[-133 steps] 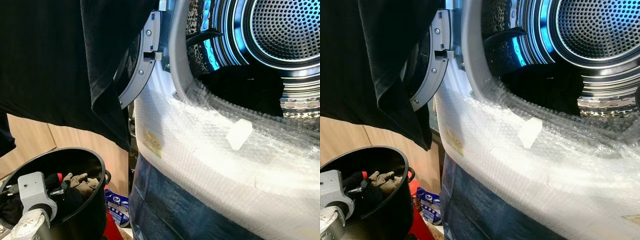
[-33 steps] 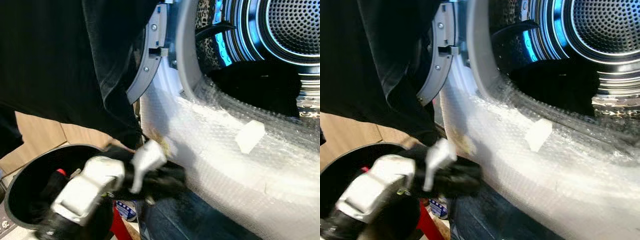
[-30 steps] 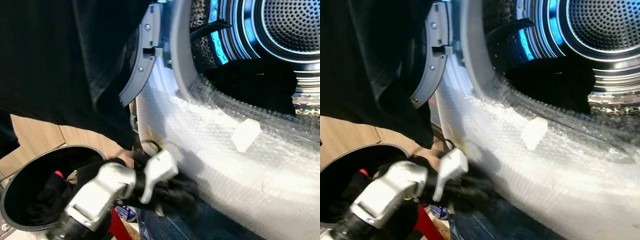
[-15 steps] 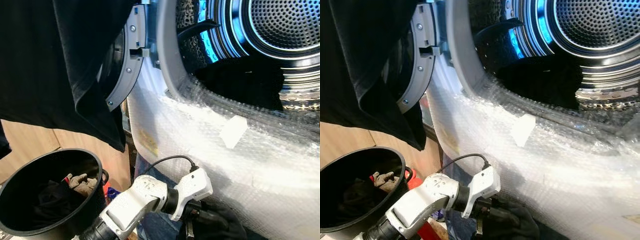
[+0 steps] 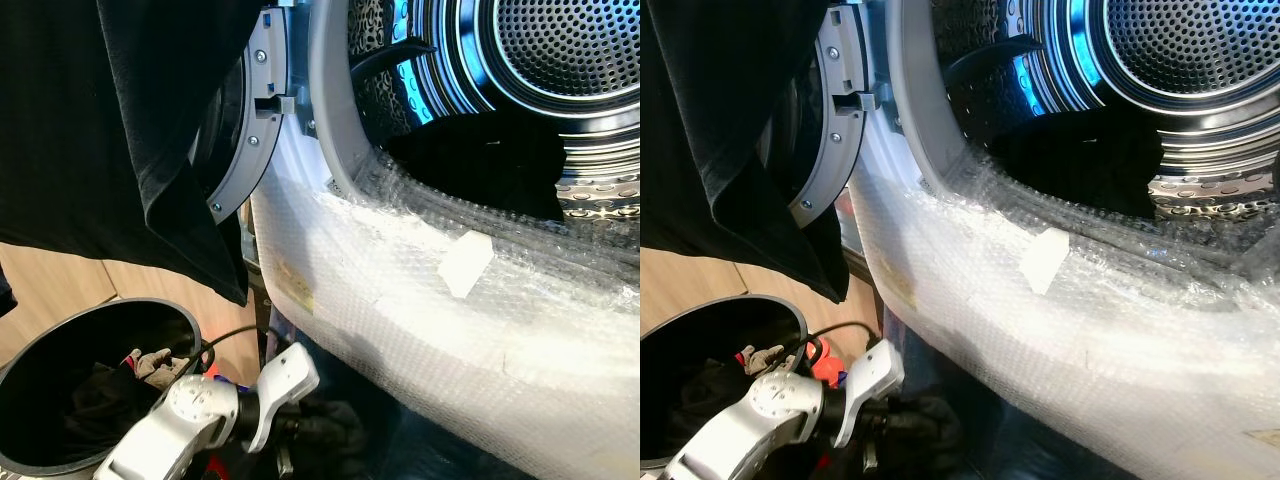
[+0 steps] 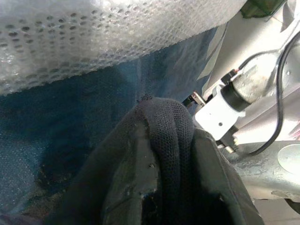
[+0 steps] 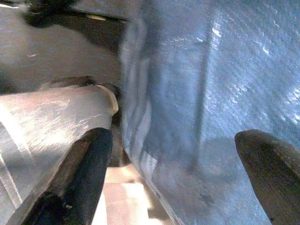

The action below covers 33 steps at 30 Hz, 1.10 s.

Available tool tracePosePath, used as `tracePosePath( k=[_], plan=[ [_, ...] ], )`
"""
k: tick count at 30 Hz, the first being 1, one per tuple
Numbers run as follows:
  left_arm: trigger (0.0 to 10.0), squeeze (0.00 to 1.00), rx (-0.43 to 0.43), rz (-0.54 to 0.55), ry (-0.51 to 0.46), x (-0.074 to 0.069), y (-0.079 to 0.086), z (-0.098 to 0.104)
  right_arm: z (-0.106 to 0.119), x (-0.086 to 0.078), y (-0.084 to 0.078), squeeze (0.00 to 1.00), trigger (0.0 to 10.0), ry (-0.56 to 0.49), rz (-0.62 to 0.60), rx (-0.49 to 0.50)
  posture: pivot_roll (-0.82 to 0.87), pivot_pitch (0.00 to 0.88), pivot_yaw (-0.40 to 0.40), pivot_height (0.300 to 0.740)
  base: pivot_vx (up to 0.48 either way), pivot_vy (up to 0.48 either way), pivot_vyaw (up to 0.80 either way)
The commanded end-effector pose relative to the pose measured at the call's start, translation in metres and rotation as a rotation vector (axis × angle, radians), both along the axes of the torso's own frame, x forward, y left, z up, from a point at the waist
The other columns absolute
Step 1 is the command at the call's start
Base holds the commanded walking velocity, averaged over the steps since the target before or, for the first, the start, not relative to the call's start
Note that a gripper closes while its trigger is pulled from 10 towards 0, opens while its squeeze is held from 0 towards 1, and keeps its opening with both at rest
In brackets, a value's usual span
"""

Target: Clothes washing

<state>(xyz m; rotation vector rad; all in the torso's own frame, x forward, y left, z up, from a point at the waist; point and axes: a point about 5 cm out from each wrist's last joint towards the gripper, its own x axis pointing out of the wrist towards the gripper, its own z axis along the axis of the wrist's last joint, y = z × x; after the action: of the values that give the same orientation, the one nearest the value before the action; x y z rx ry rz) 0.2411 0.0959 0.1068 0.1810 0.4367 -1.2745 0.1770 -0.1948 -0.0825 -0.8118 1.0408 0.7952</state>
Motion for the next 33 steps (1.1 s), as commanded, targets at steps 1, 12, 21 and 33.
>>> tracePosePath(
  k=[1, 12, 21, 33],
  plan=[
    [0.0, 0.0, -0.017, -0.019, -0.048, -0.001, -0.007, 0.01, 0.004, -0.001, -0.007, 0.0, 10.0, 0.035, 0.065, 0.045, 0.11, 0.0, -0.079, 0.74, 0.0, 0.0, 0.0],
    [0.0, 0.0, -0.013, -0.1, -0.021, -0.013, -0.029, 0.002, 0.056, -0.013, -0.044, 1.0, 10.0, 0.27, 0.219, 0.504, 0.06, 0.0, -0.071, 0.74, 0.0, 0.0, 0.0],
    [0.0, 0.0, -0.029, -0.142, -0.034, -0.012, -0.044, 0.003, 0.072, 0.002, -0.04, 1.0, 10.0, 0.157, 0.158, 0.585, 0.04, 0.0, -0.072, 0.74, 0.0, 0.0, 0.0],
    [0.0, 0.0, -0.073, -0.181, -0.06, -0.001, -0.069, 0.008, 0.093, 0.008, -0.019, 1.0, 10.0, 0.093, 0.18, 0.68, 0.03, 0.0, -0.087, 0.74, 0.0, 0.0, 0.0]
  ],
)
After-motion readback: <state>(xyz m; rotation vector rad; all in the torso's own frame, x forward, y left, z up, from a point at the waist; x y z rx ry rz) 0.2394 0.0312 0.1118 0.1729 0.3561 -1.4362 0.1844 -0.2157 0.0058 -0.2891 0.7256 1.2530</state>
